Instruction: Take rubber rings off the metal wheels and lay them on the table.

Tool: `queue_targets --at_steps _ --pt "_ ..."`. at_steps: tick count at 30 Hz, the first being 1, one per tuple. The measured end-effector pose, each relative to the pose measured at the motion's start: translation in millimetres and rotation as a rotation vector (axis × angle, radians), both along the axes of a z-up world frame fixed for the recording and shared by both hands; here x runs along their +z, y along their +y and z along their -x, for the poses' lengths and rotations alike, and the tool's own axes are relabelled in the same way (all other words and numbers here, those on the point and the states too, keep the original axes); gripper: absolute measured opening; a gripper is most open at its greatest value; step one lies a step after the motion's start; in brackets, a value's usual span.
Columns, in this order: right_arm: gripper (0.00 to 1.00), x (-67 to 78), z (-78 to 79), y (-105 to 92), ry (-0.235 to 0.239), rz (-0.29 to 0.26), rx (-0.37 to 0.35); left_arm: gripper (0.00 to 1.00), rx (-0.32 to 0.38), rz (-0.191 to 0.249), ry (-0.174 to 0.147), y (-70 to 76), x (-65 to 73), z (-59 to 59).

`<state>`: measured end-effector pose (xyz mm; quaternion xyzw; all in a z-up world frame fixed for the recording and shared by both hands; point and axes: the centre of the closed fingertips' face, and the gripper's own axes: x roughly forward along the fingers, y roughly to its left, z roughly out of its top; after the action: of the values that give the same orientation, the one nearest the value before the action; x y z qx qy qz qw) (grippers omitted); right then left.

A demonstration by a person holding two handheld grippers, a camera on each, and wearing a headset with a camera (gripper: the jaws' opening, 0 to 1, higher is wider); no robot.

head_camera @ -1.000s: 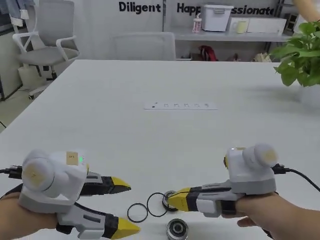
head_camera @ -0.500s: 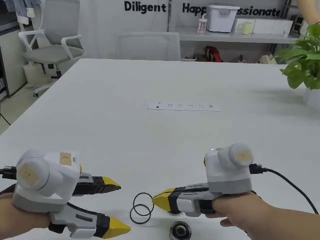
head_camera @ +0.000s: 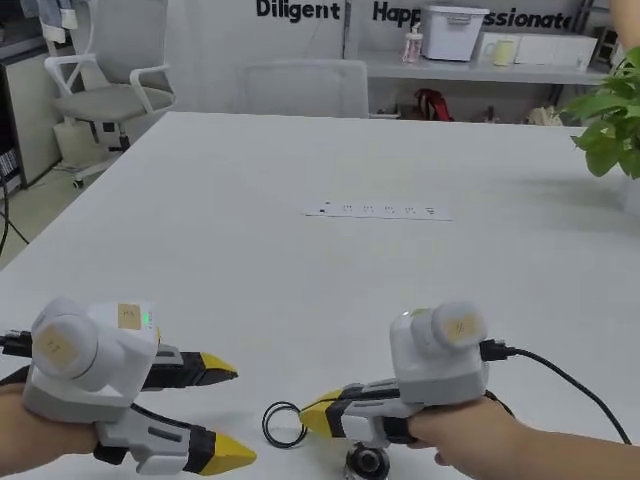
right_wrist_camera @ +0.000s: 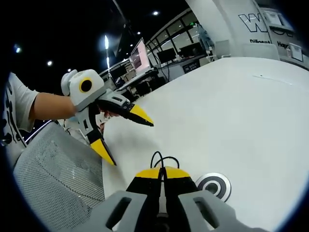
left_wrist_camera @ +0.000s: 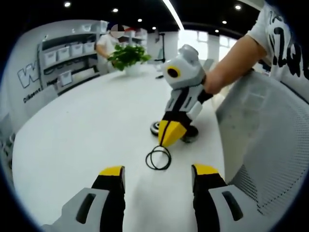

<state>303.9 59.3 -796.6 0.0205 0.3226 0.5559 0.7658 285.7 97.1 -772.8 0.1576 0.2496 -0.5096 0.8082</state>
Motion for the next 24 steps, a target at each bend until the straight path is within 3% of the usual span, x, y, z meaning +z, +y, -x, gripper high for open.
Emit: queue_targets --at_steps 5,15,24 --pt "0.00 -3.4 -0.6 -1.0 -0.036 0.032 0.009 0.56 -0.004 -0.011 -0.001 1.1 -1.8 1.0" --pt "0.07 -0.8 -2.1 -6.1 -0.059 0.032 0.002 0.56 -0.002 -0.011 -0.003 0.3 0.4 -0.2" --pt "0.12 16.4 -7.9 -11.6 -0.088 -0.009 -0.013 0.55 -0.015 -0.006 -0.007 -7.7 4.3 -5.5"
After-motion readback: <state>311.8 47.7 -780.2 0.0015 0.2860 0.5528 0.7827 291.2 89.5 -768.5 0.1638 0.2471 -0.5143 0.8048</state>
